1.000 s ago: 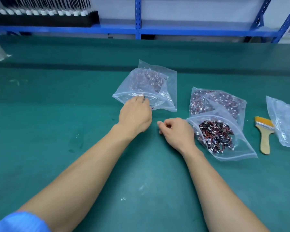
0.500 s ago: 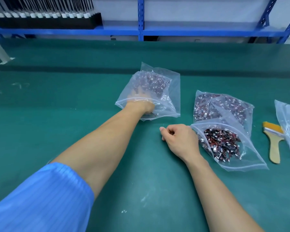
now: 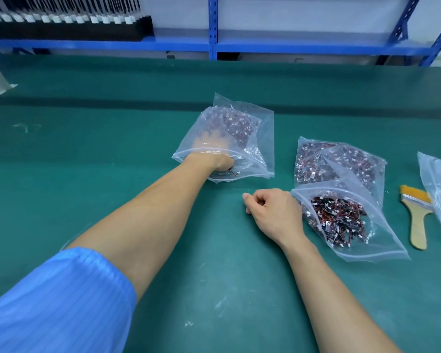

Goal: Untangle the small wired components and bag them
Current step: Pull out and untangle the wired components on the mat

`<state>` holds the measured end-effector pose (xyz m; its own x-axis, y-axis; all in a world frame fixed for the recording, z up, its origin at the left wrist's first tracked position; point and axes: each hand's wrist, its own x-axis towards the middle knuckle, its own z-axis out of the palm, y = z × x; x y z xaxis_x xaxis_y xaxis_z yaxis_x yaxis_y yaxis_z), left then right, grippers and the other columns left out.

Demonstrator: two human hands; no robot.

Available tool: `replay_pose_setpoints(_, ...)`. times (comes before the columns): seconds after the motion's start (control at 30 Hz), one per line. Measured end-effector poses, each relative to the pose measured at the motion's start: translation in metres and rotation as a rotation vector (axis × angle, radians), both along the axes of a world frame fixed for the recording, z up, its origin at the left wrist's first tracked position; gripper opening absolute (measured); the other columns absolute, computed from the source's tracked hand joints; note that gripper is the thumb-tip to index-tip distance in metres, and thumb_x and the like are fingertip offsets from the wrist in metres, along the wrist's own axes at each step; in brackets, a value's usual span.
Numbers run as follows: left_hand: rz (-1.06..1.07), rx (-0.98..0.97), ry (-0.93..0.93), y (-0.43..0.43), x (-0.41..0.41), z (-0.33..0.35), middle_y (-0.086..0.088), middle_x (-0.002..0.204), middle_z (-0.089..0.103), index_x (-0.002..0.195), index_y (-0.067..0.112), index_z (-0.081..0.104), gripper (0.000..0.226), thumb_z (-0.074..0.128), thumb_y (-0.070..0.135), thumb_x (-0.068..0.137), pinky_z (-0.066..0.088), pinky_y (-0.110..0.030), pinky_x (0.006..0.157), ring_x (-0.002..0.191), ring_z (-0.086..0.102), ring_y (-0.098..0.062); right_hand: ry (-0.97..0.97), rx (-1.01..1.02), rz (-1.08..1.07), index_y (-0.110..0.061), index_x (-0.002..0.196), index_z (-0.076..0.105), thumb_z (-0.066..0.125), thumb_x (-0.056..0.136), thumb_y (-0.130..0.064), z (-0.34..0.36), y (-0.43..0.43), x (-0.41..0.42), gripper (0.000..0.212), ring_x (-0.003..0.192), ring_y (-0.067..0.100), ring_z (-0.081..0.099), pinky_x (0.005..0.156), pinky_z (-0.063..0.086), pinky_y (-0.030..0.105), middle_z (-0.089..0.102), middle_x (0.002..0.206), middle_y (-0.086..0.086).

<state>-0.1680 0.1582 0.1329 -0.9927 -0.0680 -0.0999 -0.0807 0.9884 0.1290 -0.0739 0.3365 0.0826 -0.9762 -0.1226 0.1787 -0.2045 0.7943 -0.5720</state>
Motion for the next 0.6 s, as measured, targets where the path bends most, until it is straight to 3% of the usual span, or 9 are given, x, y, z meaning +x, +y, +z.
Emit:
replay_pose_setpoints(0.07, -0.035, -0.054, 0.063, -0.0029, -0.0040, -0.0005, -0.007, 0.127, 0.057, 0.109, 0.029, 0.060, 0.025, 0.057, 0.039, 0.086, 0.046, -0.041, 0.091, 0.114, 0.053, -0.029, 0.004, 0.006, -0.004, -0.021, 0.062, 0.065, 0.054, 0.089, -0.052, 0.0000, -0.0004, 0.0006, 0.043, 0.059, 0.012, 0.057, 0.058, 0.043, 0.028, 0.059, 0.053, -0.009)
replay_pose_setpoints(0.1, -0.048, -0.093, 0.098, -0.0052, -0.0060, -0.0015, -0.009, 0.137, 0.049, 0.122, 0.031, 0.056, 0.039, 0.059, 0.043, 0.085, 0.041, -0.043, 0.102, 0.126, 0.045, -0.032, 0.006, 0.006, -0.005, -0.021, 0.062, 0.065, 0.054, 0.089, -0.052, 0.0003, -0.0007, 0.0005, 0.043, 0.059, 0.012, 0.057, 0.058, 0.042, 0.027, 0.059, 0.053, -0.009)
replay_pose_setpoints(0.17, -0.043, -0.132, 0.101, -0.0077, -0.0070, -0.0024, -0.011, 0.149, 0.036, 0.138, 0.032, 0.046, 0.057, 0.059, 0.048, 0.085, 0.033, -0.046, 0.111, 0.136, 0.034, -0.034, 0.006, 0.009, -0.003, -0.021, 0.062, 0.065, 0.054, 0.089, -0.052, 0.0005, -0.0012, 0.0005, 0.043, 0.059, 0.011, 0.057, 0.056, 0.040, 0.026, 0.059, 0.053, -0.008)
replay_pose_setpoints(0.23, -0.008, -0.053, -0.017, -0.0093, -0.0063, -0.0053, -0.009, 0.147, 0.045, 0.123, 0.034, 0.056, 0.038, 0.053, 0.046, 0.086, 0.041, -0.043, 0.100, 0.125, 0.047, -0.028, 0.008, 0.012, -0.003, -0.020, 0.062, 0.065, 0.054, 0.089, -0.052, 0.0005, -0.0013, 0.0006, 0.043, 0.059, 0.010, 0.056, 0.055, 0.036, 0.026, 0.059, 0.052, -0.008)
replay_pose_setpoints(0.3, -0.018, 0.030, -0.123, -0.0072, -0.0032, -0.0079, -0.006, 0.125, 0.062, 0.092, 0.031, 0.058, 0.016, 0.048, 0.042, 0.087, 0.043, -0.037, 0.075, 0.092, 0.056, -0.020, 0.008, 0.008, -0.003, -0.020, 0.061, 0.064, 0.054, 0.089, -0.051, 0.0005, -0.0006, 0.0007, 0.043, 0.060, 0.010, 0.056, 0.054, 0.035, 0.026, 0.059, 0.053, -0.008)
replay_pose_setpoints(0.33, -0.052, -0.003, -0.083, -0.0072, -0.0026, -0.0077, -0.005, 0.123, 0.061, 0.094, 0.032, 0.058, 0.014, 0.049, 0.040, 0.086, 0.043, -0.037, 0.076, 0.092, 0.055, -0.021, 0.008, 0.008, -0.003, -0.020, 0.062, 0.065, 0.054, 0.089, -0.052, 0.0007, -0.0005, 0.0008, 0.043, 0.060, 0.010, 0.057, 0.054, 0.035, 0.026, 0.059, 0.053, -0.008)
replay_pose_setpoints(0.4, -0.107, -0.111, 0.082, -0.0075, -0.0046, -0.0057, -0.006, 0.131, 0.054, 0.118, 0.031, 0.056, 0.032, 0.053, 0.036, 0.086, 0.045, -0.040, 0.094, 0.112, 0.052, -0.028, 0.008, 0.012, -0.002, -0.020, 0.062, 0.065, 0.054, 0.089, -0.052, 0.0015, -0.0008, 0.0009, 0.043, 0.060, 0.010, 0.057, 0.054, 0.035, 0.025, 0.060, 0.053, -0.008)
replay_pose_setpoints(0.43, -0.131, -0.153, 0.136, -0.0063, -0.0059, -0.0048, -0.006, 0.132, 0.052, 0.124, 0.030, 0.054, 0.038, 0.055, 0.034, 0.087, 0.044, -0.041, 0.095, 0.116, 0.051, -0.030, 0.008, 0.016, -0.003, -0.020, 0.062, 0.065, 0.054, 0.089, -0.052, 0.0020, -0.0010, 0.0006, 0.043, 0.060, 0.010, 0.057, 0.054, 0.035, 0.024, 0.059, 0.053, -0.008)
replay_pose_setpoints(0.6, -0.128, -0.156, 0.223, -0.0011, -0.0035, -0.0067, -0.003, 0.112, 0.057, 0.116, 0.024, 0.050, 0.028, 0.058, 0.017, 0.090, 0.040, -0.036, 0.066, 0.084, 0.051, -0.026, 0.001, 0.030, 0.002, -0.020, 0.063, 0.066, 0.054, 0.090, -0.051, 0.0026, -0.0007, 0.0016, 0.043, 0.062, 0.012, 0.058, 0.059, 0.041, 0.026, 0.061, 0.055, -0.007)
